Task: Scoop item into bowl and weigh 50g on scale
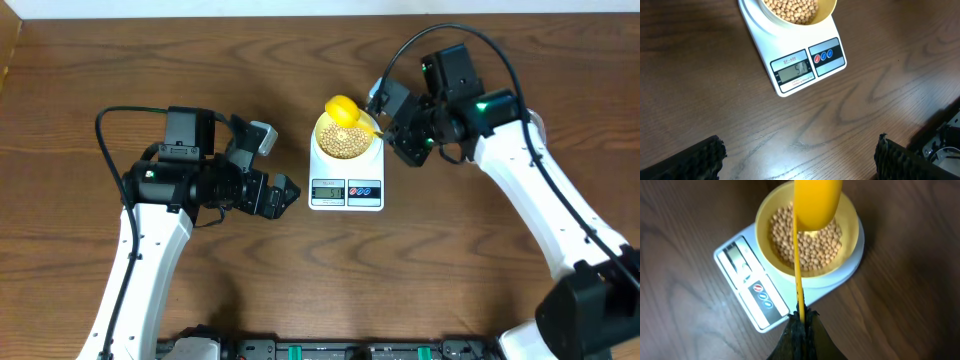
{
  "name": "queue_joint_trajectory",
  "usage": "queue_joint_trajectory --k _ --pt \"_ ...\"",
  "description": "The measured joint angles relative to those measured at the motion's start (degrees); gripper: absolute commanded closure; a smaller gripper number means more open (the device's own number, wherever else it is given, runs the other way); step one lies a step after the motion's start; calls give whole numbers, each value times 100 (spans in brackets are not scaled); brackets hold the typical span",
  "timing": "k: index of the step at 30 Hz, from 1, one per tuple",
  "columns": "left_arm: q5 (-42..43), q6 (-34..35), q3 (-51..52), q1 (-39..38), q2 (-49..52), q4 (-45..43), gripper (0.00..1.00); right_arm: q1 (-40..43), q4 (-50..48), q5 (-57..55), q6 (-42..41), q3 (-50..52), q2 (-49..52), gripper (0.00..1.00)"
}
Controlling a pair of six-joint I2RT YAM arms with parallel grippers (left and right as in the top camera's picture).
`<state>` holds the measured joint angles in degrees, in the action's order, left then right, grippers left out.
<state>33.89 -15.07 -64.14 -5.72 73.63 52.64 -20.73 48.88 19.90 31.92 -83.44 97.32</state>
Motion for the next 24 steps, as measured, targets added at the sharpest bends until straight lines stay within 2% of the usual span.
queue_joint_trajectory --k 14,24 --pt "0 0 0 0 0 0 2 -474 -291 -1045 170 0 721 99" --pt "0 0 -2 0 0 0 2 -651 -483 -1788 225 0 831 99"
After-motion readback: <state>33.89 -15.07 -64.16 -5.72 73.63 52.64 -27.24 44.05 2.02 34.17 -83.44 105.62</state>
